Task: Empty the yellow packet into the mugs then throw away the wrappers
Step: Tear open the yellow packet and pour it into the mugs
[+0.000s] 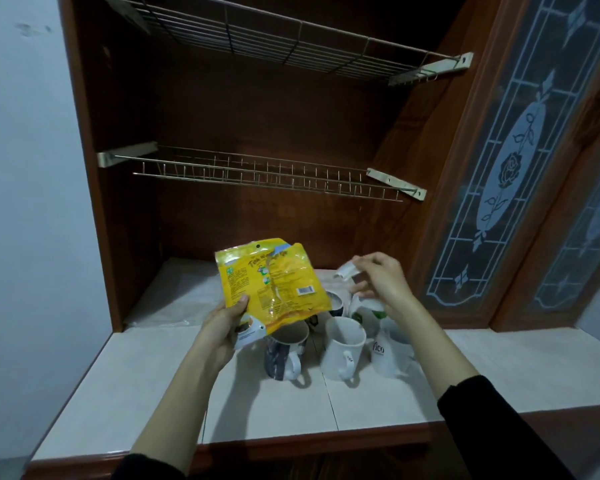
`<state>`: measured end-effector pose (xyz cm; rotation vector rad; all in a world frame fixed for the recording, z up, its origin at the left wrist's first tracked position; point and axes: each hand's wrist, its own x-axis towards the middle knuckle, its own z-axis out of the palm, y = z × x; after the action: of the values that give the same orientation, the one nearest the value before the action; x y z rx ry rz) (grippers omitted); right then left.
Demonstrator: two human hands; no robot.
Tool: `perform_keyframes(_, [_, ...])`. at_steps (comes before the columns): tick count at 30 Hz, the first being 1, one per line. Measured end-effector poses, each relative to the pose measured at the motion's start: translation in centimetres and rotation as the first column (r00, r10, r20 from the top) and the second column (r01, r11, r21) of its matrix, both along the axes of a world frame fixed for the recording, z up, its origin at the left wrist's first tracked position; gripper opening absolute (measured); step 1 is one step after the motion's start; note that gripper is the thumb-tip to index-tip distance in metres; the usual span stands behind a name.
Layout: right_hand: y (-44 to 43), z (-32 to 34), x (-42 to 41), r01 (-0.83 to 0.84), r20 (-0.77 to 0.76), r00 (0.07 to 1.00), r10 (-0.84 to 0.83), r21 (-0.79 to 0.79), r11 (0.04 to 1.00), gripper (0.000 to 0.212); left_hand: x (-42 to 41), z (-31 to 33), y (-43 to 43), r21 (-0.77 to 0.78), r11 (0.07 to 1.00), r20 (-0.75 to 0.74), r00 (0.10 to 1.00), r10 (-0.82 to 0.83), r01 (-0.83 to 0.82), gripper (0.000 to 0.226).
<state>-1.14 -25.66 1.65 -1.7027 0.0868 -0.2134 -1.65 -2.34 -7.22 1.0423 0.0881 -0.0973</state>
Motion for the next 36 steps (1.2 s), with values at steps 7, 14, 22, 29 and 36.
perform_keyframes(7, [-1.8,-5.0,0.1,-0.058,-0.282,0.960,-0.007,-0.224,0.973,0.017,-1.5,-1.2,2.3,-0.058,0.998,-0.007,1.000,0.020,-0.020,0.032])
perform_keyframes(14, [-0.4,-4.9,0.2,0.008,-0.201,0.977,-0.071,-0.298,0.955,0.017,-1.8,-1.7,2.5,-0.062,0.998,-0.013,1.000,0.002,-0.003,0.023])
perform_keyframes(22, [9.2,1.1,-1.0,-0.070,0.143,0.965,0.217,-0.662,0.747,0.019,-2.5,-1.0,3.0,-0.052,0.999,0.022,1.000,0.005,-0.004,0.018])
perform_keyframes(29, [14.5,0.0,-1.1,-0.304,-0.123,0.898,0.422,-0.867,0.394,0.014,-3.5,-1.0,5.0,0.033,0.998,0.089,0.995,0.042,-0.045,0.029])
perform_keyframes(36, [15.9,0.5,-2.4,-0.659,-0.339,0.729,0.595,-0.585,0.473,0.034,-4.1,-1.5,6.5,0.056,0.987,0.088,0.986,0.145,-0.150,0.020])
